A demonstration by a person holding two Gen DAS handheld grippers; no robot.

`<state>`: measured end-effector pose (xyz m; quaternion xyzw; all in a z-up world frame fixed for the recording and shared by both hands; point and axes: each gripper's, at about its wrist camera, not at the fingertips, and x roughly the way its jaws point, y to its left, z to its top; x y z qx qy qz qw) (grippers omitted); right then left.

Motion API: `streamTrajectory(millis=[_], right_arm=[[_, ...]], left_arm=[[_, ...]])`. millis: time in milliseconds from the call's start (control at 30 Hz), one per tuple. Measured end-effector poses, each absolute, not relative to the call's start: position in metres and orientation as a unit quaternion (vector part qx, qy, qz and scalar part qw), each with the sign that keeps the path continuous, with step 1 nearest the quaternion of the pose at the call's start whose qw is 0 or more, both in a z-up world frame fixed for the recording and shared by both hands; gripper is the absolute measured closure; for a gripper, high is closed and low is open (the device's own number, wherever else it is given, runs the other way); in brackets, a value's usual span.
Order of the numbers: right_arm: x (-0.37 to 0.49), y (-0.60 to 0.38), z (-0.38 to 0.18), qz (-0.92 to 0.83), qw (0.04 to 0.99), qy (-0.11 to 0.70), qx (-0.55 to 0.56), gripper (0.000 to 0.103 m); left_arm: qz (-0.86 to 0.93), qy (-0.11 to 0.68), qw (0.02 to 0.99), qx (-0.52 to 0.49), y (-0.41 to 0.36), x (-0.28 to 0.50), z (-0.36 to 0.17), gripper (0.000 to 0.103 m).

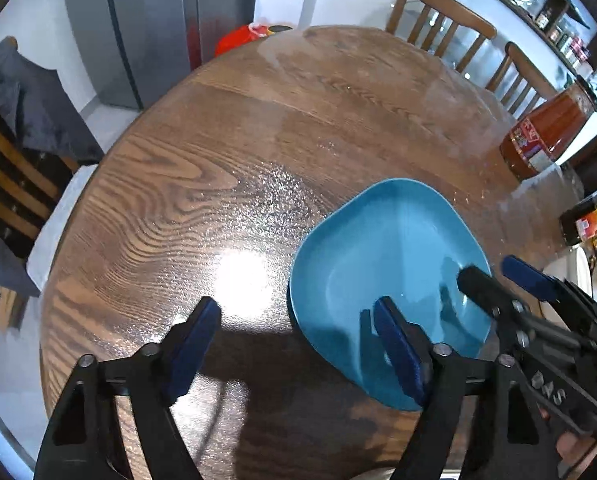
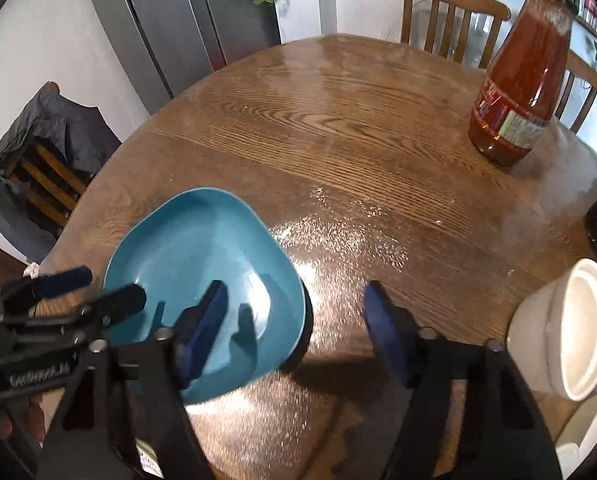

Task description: Organize plates and bowls

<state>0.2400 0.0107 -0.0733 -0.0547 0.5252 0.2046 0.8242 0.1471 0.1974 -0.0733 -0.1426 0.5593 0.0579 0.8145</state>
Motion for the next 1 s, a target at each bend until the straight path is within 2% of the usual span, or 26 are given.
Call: streamTrajectory(millis=[33, 100, 167, 233, 267, 300, 467, 567, 733, 1000], right_arm=[[0.241, 0.012, -0.076, 0.205, 0.822, 0.528, -0.056, 0.046], [0.243, 0.016, -0.083, 0.21, 0.815, 0.536, -0.063, 0.059], [0.245, 0.016, -0.084, 0.215, 0.813, 0.538, -0.067, 0.066], [0.241, 0.017, -0.085, 0.22, 0.813, 0.534, -0.075, 0.075], [0.24, 0.017, -0.084, 0.221, 0.812, 0.534, -0.078, 0.083], [0.24, 0.017, -0.084, 0.224, 0.811, 0.536, -0.075, 0.089], [0.237, 0.01, -0.084, 0.224, 0.811, 0.537, -0.064, 0.092], [0.233, 0.003, -0.084, 0.222, 0.813, 0.535, -0.061, 0.094], [0.224, -0.007, -0.074, 0.215, 0.822, 0.526, -0.033, 0.096], [0.186, -0.031, -0.036, 0.22, 0.84, 0.496, 0.012, 0.097]], left_arm=[[0.057, 0.561, 0.814, -0.143, 0.198, 0.146, -0.074, 0.035], [0.054, 0.557, 0.817, -0.143, 0.197, 0.144, -0.075, 0.043], [0.044, 0.554, 0.819, -0.144, 0.196, 0.143, -0.074, 0.055], [0.033, 0.553, 0.819, -0.151, 0.195, 0.143, -0.074, 0.073], [0.026, 0.552, 0.818, -0.157, 0.195, 0.143, -0.074, 0.077], [0.021, 0.552, 0.818, -0.159, 0.194, 0.142, -0.075, 0.079], [0.01, 0.545, 0.822, -0.162, 0.195, 0.141, -0.075, 0.081], [0.007, 0.546, 0.823, -0.157, 0.194, 0.141, -0.075, 0.09], [-0.001, 0.535, 0.834, -0.139, 0.187, 0.135, -0.066, 0.091], [-0.01, 0.479, 0.875, -0.071, 0.167, 0.102, -0.02, 0.09]])
